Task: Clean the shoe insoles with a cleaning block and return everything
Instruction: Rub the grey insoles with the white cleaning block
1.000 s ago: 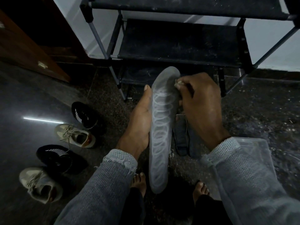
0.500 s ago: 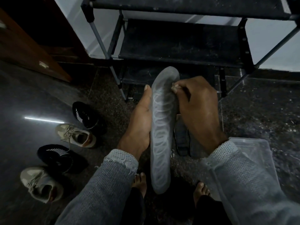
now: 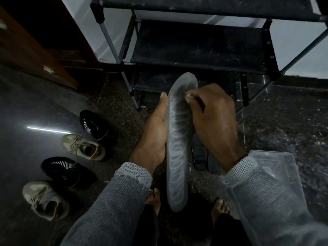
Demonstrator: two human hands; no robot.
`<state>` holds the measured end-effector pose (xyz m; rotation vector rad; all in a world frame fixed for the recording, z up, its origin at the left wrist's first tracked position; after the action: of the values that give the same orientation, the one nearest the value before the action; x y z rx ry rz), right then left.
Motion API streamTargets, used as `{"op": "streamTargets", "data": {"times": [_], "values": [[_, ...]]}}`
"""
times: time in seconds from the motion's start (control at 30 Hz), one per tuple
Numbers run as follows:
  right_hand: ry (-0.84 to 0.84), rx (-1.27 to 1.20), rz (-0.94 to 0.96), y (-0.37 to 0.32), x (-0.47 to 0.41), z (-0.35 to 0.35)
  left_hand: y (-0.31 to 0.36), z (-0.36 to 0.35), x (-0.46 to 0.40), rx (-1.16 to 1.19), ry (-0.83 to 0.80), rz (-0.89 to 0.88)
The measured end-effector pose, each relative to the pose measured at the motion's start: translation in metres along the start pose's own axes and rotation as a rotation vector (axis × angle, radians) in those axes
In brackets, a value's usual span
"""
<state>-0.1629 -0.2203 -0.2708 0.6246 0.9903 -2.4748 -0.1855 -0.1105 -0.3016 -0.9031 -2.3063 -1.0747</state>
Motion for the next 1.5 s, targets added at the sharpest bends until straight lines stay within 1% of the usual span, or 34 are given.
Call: {"op": "streamTargets", "data": {"times": [0.13,0.2,0.27,0.37,0.43,0.5,0.6,0.67,0.73,0.77,0.83,0.93,1.0,1.07,1.1,1.2,1.23,1.27,1.33,1.43,1.5], "values": [[-0.048,-0.055,0.171,-0.024,0.005,-0.015,0.005,0.005,0.001,0.053,0.012,-0.027],[-0.051,-0.084,0.199,-0.024,0.003,-0.015,0.006,0.005,0.002,0.067,0.003,-0.027],[-0.039,-0.113,0.135,-0.017,0.001,-0.011,0.004,0.002,0.001,0.053,-0.01,-0.016],[-0.001,-0.088,0.012,-0.007,-0.002,-0.004,0.0,-0.001,0.0,0.011,-0.013,0.004],[0.016,-0.083,-0.017,-0.005,-0.003,-0.002,-0.001,-0.002,0.0,-0.008,-0.019,0.012],[-0.036,-0.106,0.003,-0.009,-0.002,-0.004,-0.001,0.001,0.0,-0.011,-0.011,0.008],[-0.172,-0.159,0.078,-0.02,0.001,-0.008,0.002,0.004,0.002,0.033,-0.004,0.01],[-0.238,-0.228,0.056,-0.02,-0.001,-0.006,0.003,0.005,0.003,0.043,-0.004,0.011],[-0.275,-0.294,-0.02,-0.016,-0.003,-0.003,0.003,0.004,0.003,0.041,-0.009,0.0],[-0.273,-0.316,-0.055,-0.014,-0.002,-0.002,0.003,0.003,0.003,0.04,-0.014,-0.001],[-0.208,-0.32,-0.091,-0.013,-0.002,-0.002,0.003,0.001,0.003,0.025,-0.016,0.002],[-0.054,-0.243,-0.102,-0.013,-0.003,-0.002,0.001,0.0,0.002,-0.022,-0.007,0.004],[-0.016,-0.2,-0.106,-0.012,-0.004,-0.001,-0.002,-0.001,0.001,-0.034,-0.016,0.01],[-0.061,-0.195,-0.102,-0.015,-0.004,-0.002,-0.002,0.0,0.0,-0.028,-0.014,0.013],[-0.114,-0.213,-0.094,-0.017,-0.004,-0.002,-0.001,0.001,0.001,-0.02,-0.012,0.013],[-0.346,-0.301,-0.087,-0.021,-0.006,-0.002,0.004,0.006,0.001,0.008,-0.003,-0.006],[-0.391,-0.319,-0.078,-0.021,-0.007,-0.001,0.006,0.007,0.002,0.019,-0.004,-0.014],[-0.397,-0.321,-0.066,-0.021,-0.007,-0.001,0.006,0.007,0.002,0.023,-0.007,-0.021],[-0.323,-0.291,-0.051,-0.023,-0.006,-0.002,0.007,0.005,0.003,0.026,-0.009,-0.026],[-0.152,-0.205,-0.043,-0.024,-0.003,-0.005,0.005,0.003,0.003,0.012,-0.003,-0.019],[-0.089,-0.182,-0.064,-0.021,-0.004,-0.005,0.003,0.001,0.002,0.002,-0.006,-0.01]]}}
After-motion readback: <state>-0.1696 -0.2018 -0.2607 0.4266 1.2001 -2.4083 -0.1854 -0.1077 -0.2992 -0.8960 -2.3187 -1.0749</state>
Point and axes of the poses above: each hand's wrist, its own x-axis away from the middle knuckle, its own z-axis out of the back of the hand, y = z × x, the point moved 3 cm from there along -x, towards the middle knuckle, and after that the axes turned 15 degrees about z, right-handed, at the moved point
